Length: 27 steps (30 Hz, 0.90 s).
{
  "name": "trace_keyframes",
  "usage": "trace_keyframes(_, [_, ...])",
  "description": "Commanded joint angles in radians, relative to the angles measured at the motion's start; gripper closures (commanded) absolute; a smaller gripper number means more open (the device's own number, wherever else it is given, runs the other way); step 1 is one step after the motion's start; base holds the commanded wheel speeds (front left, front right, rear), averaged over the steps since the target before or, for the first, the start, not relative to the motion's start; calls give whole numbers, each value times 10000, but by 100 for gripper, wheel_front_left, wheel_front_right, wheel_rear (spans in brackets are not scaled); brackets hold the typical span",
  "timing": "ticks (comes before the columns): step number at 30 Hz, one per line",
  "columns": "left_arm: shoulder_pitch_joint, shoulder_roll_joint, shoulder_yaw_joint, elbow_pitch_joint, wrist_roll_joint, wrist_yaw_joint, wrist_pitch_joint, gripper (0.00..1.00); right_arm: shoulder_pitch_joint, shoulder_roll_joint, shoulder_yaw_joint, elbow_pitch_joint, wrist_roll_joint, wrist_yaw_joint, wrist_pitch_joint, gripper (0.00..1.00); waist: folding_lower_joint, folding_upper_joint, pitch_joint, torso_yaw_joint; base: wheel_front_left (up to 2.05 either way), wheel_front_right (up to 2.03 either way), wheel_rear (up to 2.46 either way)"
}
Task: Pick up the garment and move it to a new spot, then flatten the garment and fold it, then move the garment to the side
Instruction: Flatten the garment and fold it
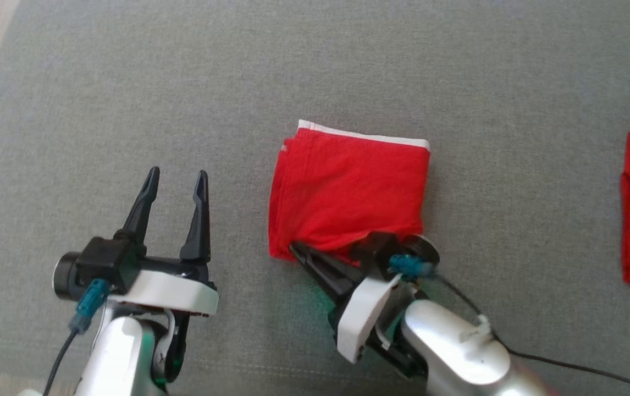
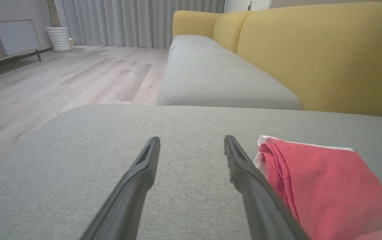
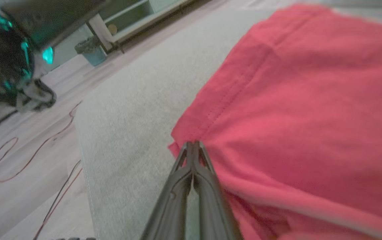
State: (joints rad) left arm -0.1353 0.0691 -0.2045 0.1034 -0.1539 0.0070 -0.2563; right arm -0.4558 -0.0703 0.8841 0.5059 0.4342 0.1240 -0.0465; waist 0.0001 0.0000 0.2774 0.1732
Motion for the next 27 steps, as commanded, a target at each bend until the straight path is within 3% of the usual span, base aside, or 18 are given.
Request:
trace_keyframes(1, [-336,80,431,-304,32,-32,-54,0,-198,200,-72,-543,205,67,-342,100,-1,0,-77,-60,0,0,0])
trace_keyframes(7, [-56,132,583,-308,84,2,-54,0,372,43,-1700,-2095,193,67,-1019,100,-1,0,-481,-394,0,0,0])
trace_keyframes(11, [136,211,650,-332,137,30,-54,0,1144,-106,-3718,-3076,-446,67,-969,99,-1,0,-739,-667,0,0,0])
trace_keyframes(13, [203,262,661,-345,171,33,-54,0,1579,-91,-4830,-3494,-925,67,-890,0,-1,0,-847,-782,0,0,0])
trace_keyframes(19, [362,470,674,-362,294,83,-55,0,2829,-6,-7220,-4612,-2295,67,-405,0,-1,0,-1189,-1098,0,0,0])
trace_keyframes(27, [707,708,664,-393,358,140,-3,0,4091,95,-8343,-5631,-2795,67,227,0,-1,0,-1615,-1336,0,0,0])
